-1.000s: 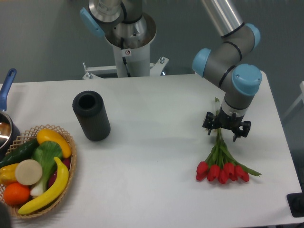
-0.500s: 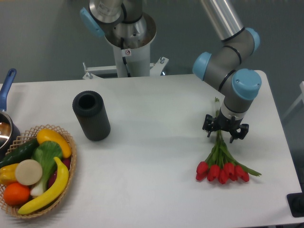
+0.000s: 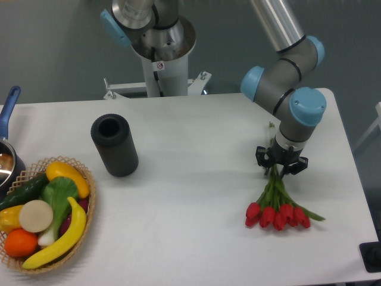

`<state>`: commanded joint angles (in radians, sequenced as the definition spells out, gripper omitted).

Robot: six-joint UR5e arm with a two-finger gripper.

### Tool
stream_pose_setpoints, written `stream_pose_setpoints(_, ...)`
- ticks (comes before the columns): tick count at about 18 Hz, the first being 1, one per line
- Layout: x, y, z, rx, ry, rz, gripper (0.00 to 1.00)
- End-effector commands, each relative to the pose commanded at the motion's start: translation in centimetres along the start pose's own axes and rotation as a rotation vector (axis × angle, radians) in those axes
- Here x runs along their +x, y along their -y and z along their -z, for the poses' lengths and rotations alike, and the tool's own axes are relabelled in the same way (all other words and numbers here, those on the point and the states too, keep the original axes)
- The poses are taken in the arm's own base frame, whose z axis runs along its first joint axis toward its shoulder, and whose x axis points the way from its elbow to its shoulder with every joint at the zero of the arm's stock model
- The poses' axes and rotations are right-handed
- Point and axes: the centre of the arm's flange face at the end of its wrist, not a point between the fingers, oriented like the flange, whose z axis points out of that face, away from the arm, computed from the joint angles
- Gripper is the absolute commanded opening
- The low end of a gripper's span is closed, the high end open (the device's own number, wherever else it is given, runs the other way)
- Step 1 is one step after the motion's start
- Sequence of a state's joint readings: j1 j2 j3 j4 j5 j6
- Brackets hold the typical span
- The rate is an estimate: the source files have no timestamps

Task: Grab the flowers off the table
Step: 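Close the gripper around the tulip stems, then lift the gripped red tulips up off the table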

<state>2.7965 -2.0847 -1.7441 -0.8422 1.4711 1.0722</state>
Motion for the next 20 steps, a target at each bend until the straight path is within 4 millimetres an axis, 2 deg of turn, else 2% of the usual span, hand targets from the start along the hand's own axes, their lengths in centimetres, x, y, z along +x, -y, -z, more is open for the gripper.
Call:
stream_pose_setpoints(2,0.0,0.0,0.0,-0.001,0.001,0.002,0.42)
stream_pose_setpoints(3,-0.1,-0.1,0.0,-0.002,0.000,0.003,0.33)
stream_pose_setpoints(7,0.0,0.0,0.4,0.002,0.004,0.006,0.16)
stream_pose_setpoints(12,-0.4,0.2,1.7,0.013,0.026,0.006,0.15)
stream_pose_setpoints(16,-1.1,0.5,5.2,0.040,0.078,0.002,0.15)
stream_pose_setpoints(20,-2.8,1.8,8.1,0.067,0.129,-0.008,0.11)
